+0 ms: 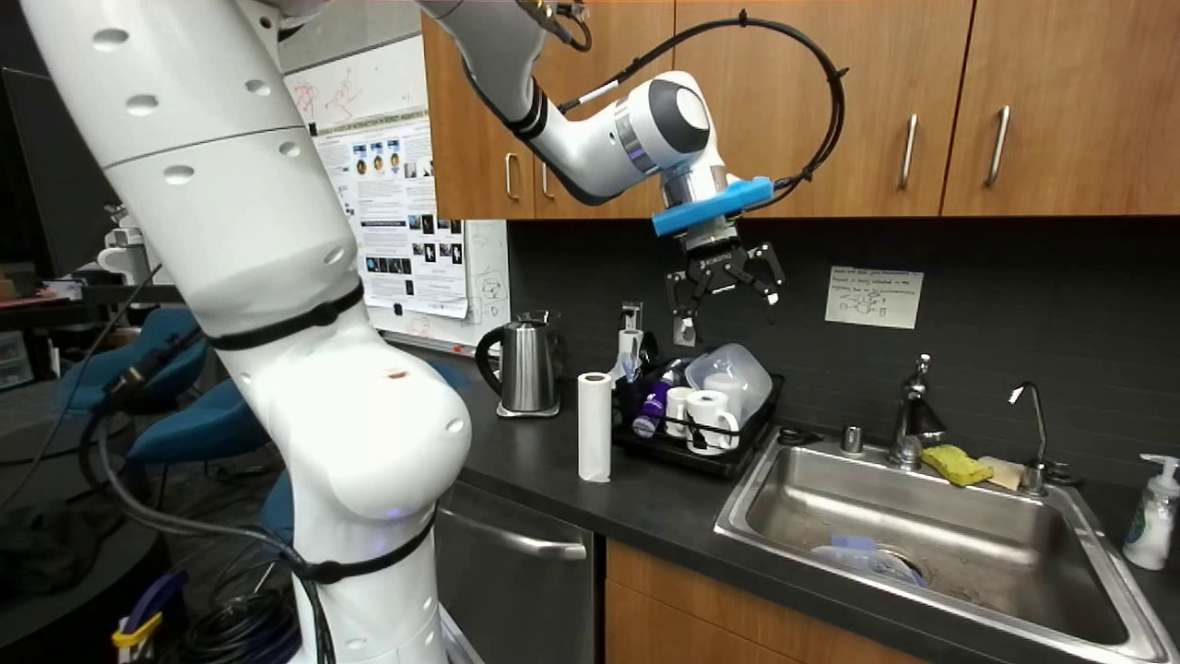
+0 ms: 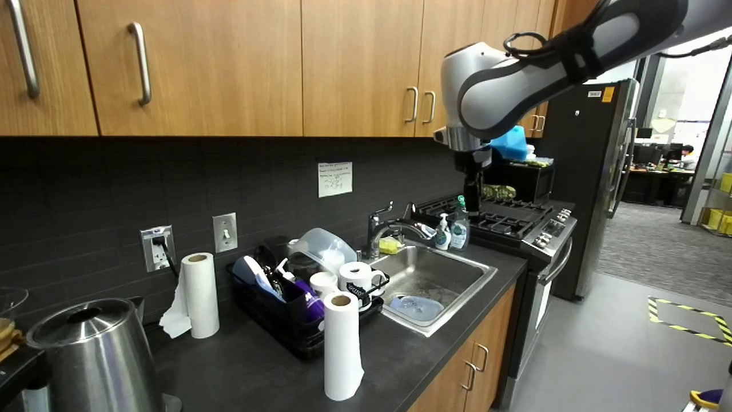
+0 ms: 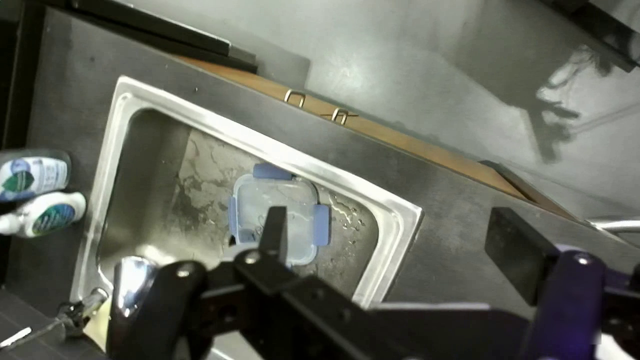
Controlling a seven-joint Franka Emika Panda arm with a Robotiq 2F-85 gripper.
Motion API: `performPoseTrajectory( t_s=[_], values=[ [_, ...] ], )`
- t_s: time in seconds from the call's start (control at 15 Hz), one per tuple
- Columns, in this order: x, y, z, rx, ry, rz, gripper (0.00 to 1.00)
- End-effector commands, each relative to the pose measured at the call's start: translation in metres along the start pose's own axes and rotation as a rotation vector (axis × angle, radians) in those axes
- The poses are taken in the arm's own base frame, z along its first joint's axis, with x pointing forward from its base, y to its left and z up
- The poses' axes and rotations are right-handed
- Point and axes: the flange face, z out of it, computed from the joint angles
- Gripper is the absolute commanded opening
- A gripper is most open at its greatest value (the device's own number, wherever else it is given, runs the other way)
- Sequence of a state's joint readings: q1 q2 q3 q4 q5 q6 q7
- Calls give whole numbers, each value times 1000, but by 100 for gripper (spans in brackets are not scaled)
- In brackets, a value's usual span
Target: Remove the white and black mug from the dish rack and put it on the counter.
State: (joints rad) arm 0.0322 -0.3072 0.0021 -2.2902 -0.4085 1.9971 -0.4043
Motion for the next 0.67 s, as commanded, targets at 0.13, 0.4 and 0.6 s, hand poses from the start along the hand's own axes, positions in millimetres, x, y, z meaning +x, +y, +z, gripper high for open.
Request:
performPoseTrajectory(
  t_s=[0.13, 0.4, 0.6],
  values=[
    [63, -46, -10, 89, 108, -112, 100],
    [96, -60, 0, 161, 128, -114, 100],
    [114, -60, 18, 155, 127, -121, 100]
  ],
)
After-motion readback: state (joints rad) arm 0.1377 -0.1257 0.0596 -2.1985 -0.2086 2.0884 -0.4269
